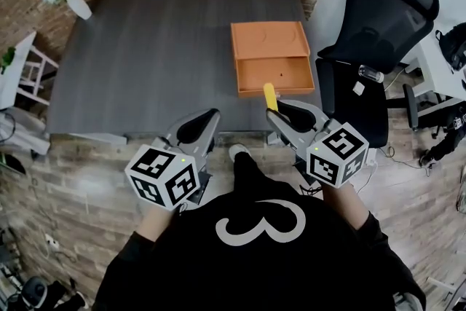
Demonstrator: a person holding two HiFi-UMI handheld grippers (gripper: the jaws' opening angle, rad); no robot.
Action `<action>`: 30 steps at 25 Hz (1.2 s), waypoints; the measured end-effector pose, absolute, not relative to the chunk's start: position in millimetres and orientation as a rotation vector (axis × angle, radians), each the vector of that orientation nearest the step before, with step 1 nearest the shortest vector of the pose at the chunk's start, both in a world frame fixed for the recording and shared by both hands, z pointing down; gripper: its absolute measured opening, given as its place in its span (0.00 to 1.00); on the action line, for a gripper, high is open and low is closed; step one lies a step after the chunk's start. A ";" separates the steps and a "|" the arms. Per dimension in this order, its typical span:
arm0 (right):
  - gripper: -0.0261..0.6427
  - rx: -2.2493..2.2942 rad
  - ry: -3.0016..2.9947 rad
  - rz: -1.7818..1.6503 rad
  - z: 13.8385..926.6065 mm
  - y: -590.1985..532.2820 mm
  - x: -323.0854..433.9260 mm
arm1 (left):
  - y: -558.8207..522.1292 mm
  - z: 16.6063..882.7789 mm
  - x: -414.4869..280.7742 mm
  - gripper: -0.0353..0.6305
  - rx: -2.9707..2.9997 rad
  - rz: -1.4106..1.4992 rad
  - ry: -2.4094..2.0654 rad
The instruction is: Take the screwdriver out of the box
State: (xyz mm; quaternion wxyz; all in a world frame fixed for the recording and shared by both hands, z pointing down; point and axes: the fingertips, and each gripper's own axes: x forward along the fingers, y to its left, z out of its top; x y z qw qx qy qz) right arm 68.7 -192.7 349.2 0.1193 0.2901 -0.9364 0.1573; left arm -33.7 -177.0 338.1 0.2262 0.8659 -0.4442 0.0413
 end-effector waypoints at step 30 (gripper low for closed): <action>0.17 0.877 -2.756 0.576 354.6 -181.8 92.0 | -174.5 335.1 -2.9 0.07 2.429 0.151 -1.162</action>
